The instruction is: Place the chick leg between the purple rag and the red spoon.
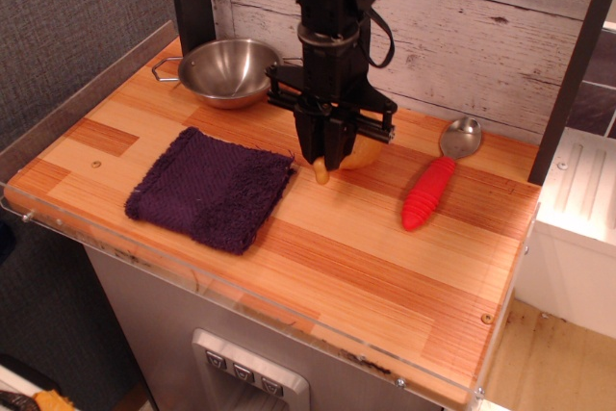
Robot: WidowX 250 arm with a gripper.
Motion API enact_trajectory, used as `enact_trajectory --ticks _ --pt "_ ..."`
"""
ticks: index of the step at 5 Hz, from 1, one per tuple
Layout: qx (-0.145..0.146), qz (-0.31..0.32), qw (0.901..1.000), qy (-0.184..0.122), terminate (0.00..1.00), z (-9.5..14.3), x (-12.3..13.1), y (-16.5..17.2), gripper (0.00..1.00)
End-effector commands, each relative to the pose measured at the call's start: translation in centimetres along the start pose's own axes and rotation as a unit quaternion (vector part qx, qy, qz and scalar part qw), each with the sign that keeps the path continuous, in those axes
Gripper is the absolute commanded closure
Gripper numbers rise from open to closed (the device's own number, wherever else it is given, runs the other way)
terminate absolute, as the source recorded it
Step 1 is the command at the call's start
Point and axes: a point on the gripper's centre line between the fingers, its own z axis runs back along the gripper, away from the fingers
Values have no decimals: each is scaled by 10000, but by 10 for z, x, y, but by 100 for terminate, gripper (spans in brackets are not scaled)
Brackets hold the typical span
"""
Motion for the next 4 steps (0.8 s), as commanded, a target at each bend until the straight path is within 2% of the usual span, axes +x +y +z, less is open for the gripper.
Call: enact_trajectory --ticks 1,2,4 --pt "-30 -215 9993 -297 0 15 4 4 100" --pt "-89 -359 9988 -313 0 18 4 -1 0" --pt "-251 -399 9980 -409 0 27 2 1 0"
